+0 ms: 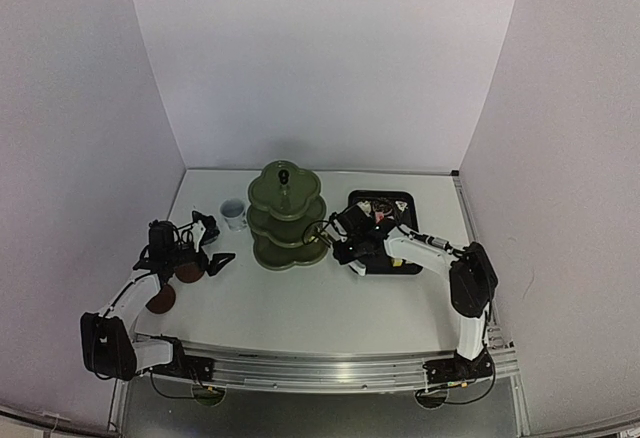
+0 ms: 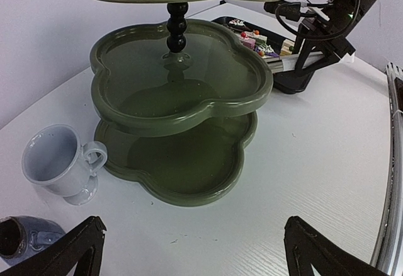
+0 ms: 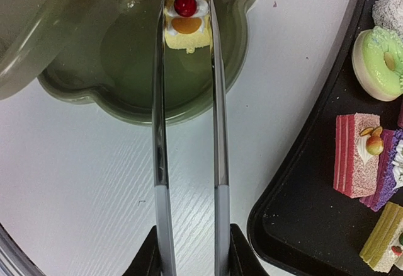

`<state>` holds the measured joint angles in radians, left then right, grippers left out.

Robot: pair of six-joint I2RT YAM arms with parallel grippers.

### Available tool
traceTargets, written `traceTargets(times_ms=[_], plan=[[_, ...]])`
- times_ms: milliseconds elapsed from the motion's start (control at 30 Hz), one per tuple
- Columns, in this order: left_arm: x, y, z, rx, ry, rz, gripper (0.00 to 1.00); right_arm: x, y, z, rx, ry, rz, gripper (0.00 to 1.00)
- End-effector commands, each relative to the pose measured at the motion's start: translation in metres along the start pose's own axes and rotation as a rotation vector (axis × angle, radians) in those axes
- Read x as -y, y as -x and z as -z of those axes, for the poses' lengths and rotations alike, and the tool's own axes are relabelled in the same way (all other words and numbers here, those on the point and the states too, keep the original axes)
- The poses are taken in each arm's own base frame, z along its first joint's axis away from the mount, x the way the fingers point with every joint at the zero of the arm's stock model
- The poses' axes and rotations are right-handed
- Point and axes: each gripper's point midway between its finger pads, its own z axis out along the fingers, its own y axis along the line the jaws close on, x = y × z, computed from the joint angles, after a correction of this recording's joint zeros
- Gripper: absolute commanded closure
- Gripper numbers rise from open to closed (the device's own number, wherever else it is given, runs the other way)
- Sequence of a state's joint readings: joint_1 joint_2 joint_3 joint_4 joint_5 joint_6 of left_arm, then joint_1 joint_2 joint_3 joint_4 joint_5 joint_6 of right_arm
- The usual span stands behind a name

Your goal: Serve the afternoon tea

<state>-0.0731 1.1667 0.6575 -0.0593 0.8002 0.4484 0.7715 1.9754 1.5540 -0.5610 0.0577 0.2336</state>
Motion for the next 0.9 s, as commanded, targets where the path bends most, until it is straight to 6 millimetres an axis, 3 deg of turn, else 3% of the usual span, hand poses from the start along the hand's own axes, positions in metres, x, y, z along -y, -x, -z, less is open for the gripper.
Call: traceTargets(times_ms=[0,300,467,867], plan=[[0.0,0.003,-0.001,0.015,-0.001,-0.029,0.0,-0.009,0.031,0.002,0.093,-0.002,-0.001,0.84],[0.0,0.002,0.0,0.013,0.002,-0.032,0.0,-0.014,0.027,-0.005,0.079,0.001,0.0,0.7],[0.0,0.002,0.0,0.013,0.002,-0.032,0.0,-0.016,0.029,-0.003,0.083,0.009,-0.006,0.58],[0.001,0.0,0.0,0.008,0.003,-0.032,0.0,-0.023,0.026,0.019,0.1,0.043,-0.008,0.56]])
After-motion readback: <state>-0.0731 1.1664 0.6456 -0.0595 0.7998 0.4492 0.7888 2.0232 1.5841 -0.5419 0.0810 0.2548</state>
